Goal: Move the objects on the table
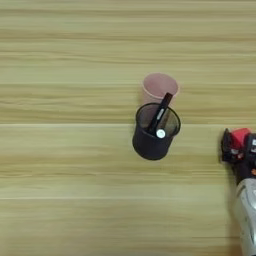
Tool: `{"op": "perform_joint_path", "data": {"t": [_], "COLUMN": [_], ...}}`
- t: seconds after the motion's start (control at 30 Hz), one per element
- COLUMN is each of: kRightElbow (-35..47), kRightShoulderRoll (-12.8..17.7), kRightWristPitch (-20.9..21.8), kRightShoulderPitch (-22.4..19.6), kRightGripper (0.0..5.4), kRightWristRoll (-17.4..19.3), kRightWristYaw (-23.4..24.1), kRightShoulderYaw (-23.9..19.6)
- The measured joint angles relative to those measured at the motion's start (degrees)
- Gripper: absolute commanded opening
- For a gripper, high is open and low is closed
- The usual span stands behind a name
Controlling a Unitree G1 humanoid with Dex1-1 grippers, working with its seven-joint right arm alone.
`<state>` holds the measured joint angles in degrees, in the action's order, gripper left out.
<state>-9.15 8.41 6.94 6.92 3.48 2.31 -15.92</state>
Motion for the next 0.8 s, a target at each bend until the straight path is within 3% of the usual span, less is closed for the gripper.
{"op": "perform_joint_path", "data": {"t": [0.1, 0.23, 0.63, 0.8], "kRightElbow": [-0.1, -0.2, -0.1, 0.6], "kRightShoulderRoll": [0.2, 0.2, 0.0, -1.2], "kRightWristPitch": [-0.1, -0.4, 0.5, 2.4], "kRightShoulderPitch": [0.0, 0.0, 0.3, 1.3], "kRightGripper": [3.17, 3.91, 5.34, 5.38], "kRightWristRoll": [0.0, -0.2, 0.1, 0.3], "kRightWristYaw": [0.6, 0.9, 0.4, -0.8], "kRightShoulderYaw": [-0.4, -0.4, -0.3, 0.4]}}
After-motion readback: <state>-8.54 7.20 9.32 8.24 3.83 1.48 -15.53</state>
